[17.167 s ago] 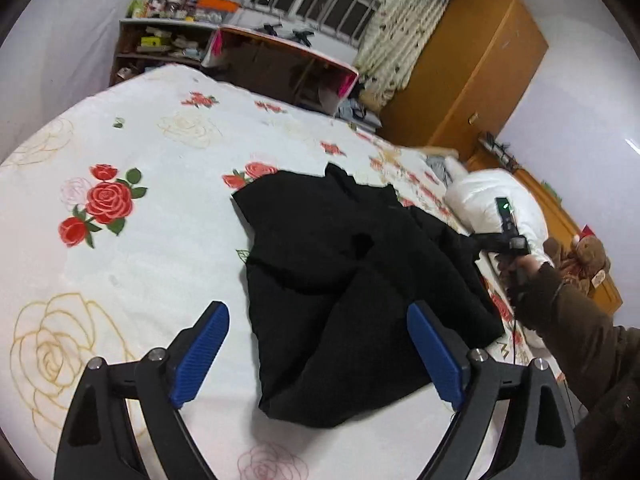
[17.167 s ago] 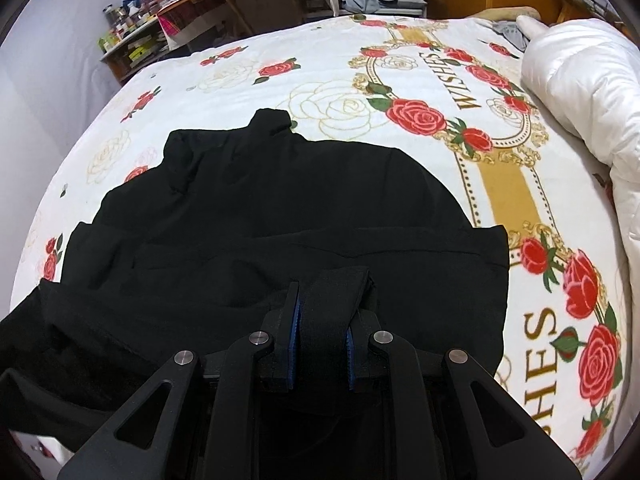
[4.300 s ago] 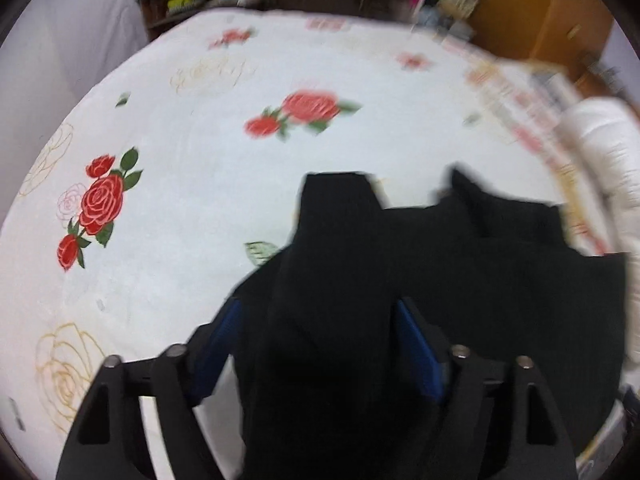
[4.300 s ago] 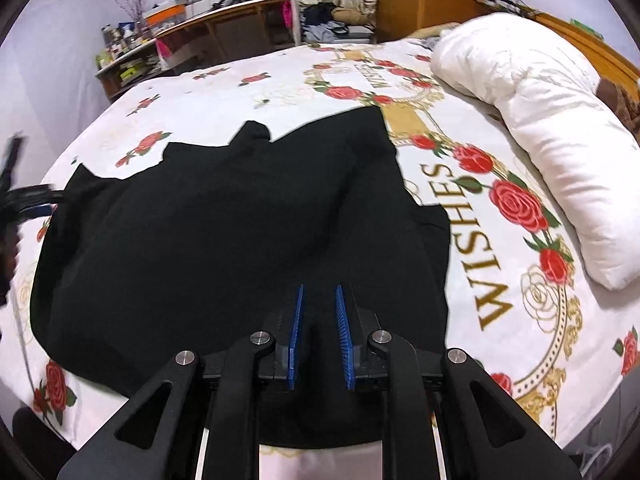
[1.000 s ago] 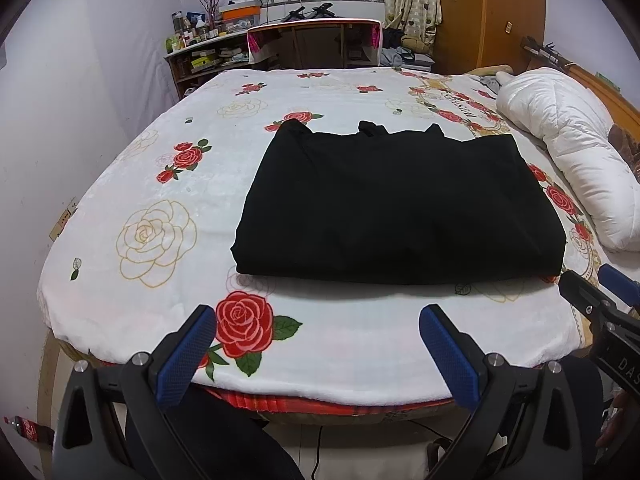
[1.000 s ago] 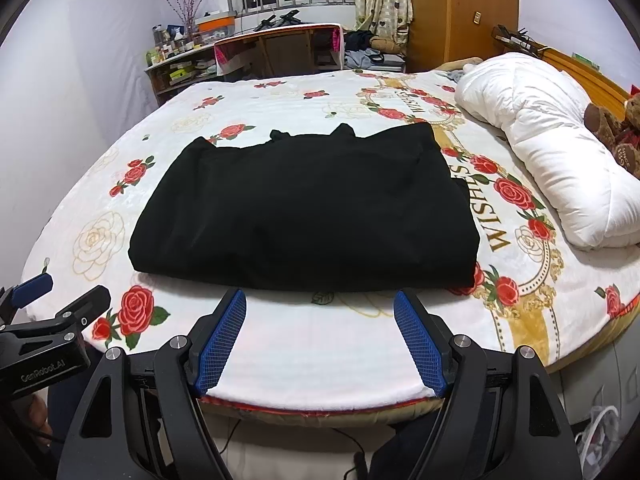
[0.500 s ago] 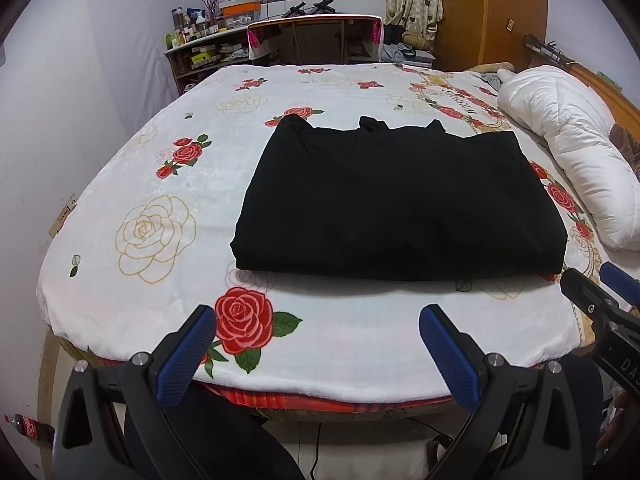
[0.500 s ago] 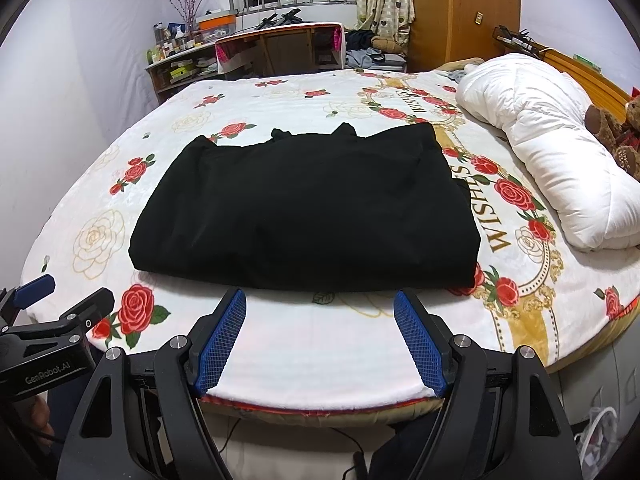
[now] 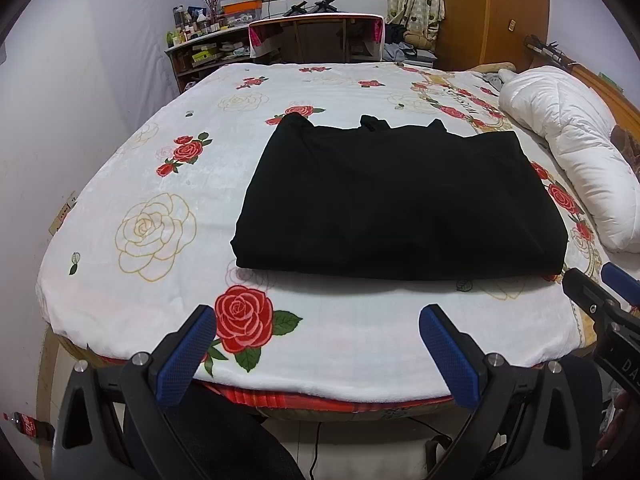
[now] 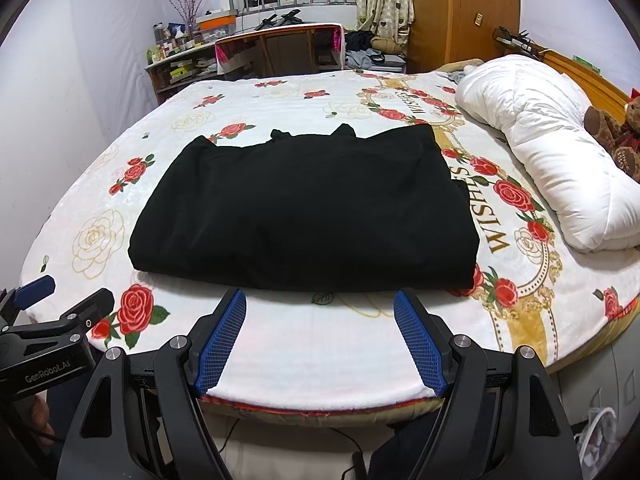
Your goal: Fold large clothes
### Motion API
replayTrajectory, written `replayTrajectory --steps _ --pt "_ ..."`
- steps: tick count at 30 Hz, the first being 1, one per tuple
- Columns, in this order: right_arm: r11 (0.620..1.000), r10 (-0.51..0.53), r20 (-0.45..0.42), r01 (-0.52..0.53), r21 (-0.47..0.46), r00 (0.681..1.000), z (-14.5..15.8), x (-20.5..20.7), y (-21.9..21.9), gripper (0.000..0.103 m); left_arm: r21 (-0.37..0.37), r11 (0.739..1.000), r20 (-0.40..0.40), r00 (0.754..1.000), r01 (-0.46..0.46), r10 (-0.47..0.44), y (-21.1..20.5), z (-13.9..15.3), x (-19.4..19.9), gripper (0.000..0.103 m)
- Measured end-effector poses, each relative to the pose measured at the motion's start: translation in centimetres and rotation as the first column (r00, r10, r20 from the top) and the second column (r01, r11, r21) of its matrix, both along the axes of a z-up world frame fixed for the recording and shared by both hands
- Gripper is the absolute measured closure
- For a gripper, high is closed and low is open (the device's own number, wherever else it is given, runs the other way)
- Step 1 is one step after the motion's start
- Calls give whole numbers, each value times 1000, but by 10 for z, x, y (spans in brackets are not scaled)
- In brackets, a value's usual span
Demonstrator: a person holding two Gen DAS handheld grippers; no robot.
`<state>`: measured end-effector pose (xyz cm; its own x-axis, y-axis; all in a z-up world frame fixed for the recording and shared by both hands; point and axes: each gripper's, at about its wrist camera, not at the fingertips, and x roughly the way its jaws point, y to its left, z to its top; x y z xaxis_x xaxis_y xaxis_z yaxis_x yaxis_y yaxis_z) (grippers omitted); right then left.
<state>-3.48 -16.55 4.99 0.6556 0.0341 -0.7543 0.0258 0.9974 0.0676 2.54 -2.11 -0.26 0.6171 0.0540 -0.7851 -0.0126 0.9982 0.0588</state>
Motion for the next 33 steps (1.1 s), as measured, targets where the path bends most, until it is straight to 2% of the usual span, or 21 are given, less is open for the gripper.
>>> replayTrajectory --steps 28,33 --pt "1000 0 -5 0 0 1000 -2 0 -2 27 9 1000 -3 1000 -4 4 1 -3 1 1" --pt "1000 -1 -7 1 2 1000 -3 0 -2 27 -12 1000 -8 1000 -13 13 2 -4 2 1"
